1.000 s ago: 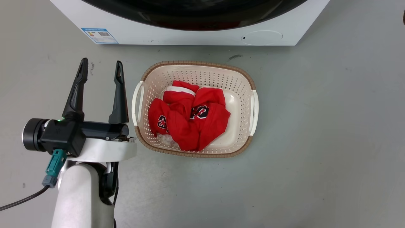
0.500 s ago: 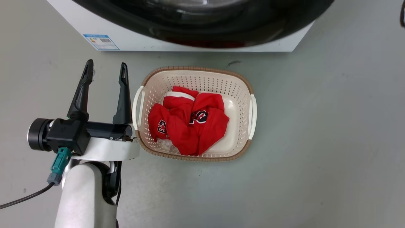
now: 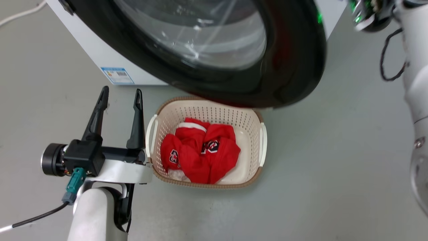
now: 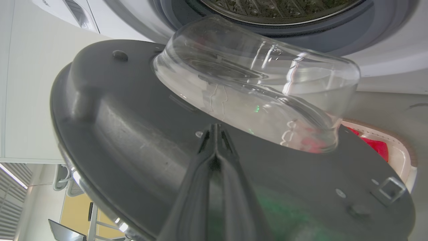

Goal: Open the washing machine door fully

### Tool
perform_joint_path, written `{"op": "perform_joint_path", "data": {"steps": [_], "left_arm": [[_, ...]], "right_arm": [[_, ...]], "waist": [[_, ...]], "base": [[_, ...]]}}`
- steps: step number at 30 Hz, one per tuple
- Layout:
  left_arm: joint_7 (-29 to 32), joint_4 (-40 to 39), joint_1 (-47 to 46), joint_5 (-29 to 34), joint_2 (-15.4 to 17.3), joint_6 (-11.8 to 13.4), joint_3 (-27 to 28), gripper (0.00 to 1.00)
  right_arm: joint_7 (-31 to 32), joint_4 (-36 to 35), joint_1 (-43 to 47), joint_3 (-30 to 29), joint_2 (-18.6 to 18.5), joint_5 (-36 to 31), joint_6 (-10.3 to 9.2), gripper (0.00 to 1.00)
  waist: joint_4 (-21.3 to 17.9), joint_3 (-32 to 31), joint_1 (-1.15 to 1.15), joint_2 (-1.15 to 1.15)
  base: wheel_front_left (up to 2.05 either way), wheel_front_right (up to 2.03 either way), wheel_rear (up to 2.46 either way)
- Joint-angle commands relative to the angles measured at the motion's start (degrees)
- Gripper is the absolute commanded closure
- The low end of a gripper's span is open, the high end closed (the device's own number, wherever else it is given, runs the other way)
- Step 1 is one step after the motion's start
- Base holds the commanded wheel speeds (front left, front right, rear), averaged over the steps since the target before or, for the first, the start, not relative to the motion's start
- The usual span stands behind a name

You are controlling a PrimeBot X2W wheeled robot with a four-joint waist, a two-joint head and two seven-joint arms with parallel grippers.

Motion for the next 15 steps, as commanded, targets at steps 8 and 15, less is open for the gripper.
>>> {"op": "perform_joint_path", "data": {"steps": [8, 15], "left_arm": [[-0.2, 0.9, 4.2, -0.5, -0.1, 0.5, -0.6, 0.00], [-0.2, 1.4, 6.6, -0.6, -0.1, 0.8, -0.9, 0.00]], "right_arm": [[6.4, -5.1, 10.1, 1.1, 2.5, 3.9, 0.02, 1.00], [11.1, -10.5, 18.2, 6.5, 2.9, 10.9, 0.02, 1.00]], "waist": [[0.9, -7.0, 0.00, 0.00], [2.2, -10.5, 0.00, 0.00]], "base": [[0.00, 0.00, 0.00], [0.00, 0.00, 0.00]]}}
